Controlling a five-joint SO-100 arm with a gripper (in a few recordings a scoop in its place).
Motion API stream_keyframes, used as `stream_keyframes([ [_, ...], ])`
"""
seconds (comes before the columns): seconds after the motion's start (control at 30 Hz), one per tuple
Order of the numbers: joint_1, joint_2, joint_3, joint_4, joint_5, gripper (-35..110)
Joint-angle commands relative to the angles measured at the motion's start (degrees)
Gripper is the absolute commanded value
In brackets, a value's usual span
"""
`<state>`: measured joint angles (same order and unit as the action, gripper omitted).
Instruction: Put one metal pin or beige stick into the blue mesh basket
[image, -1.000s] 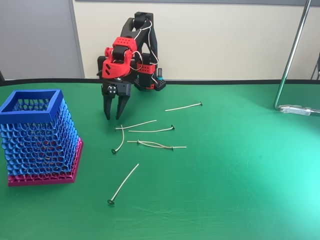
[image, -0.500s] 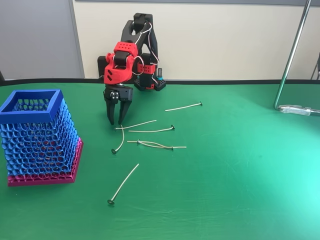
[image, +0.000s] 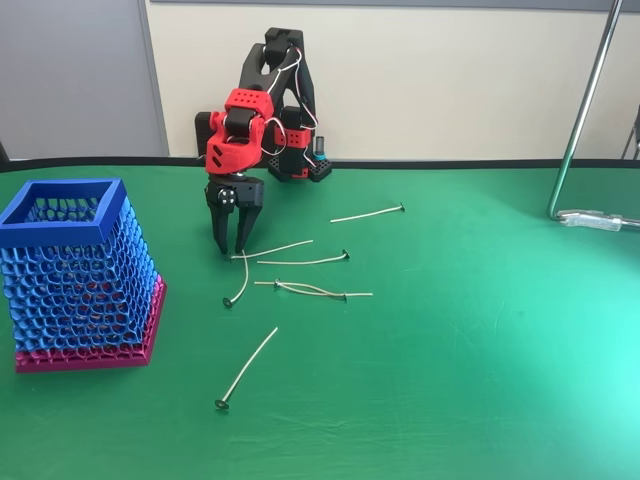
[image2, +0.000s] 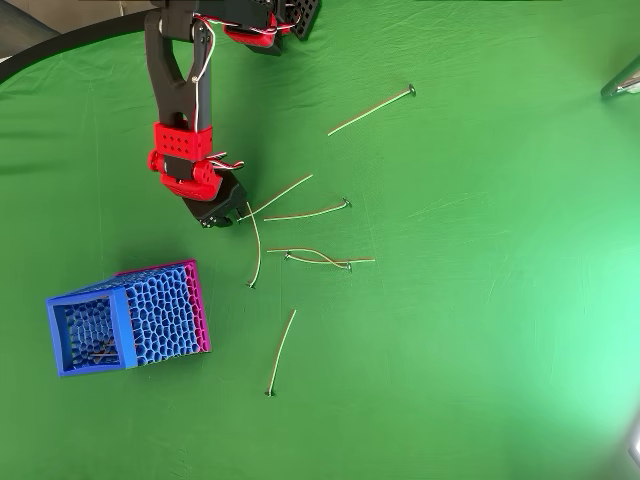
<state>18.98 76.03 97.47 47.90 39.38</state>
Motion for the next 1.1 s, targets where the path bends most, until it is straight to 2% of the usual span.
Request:
stream_keyframes([
  [0.0, 0.62, 0.18, -2.37, -0.62, -0.26, 14],
  [0.57, 1.23, -1.67, -3.87, -0.70, -0.88, 13],
  [1.07, 1.05, -2.11, -4.04, -0.79, -1.05, 6],
])
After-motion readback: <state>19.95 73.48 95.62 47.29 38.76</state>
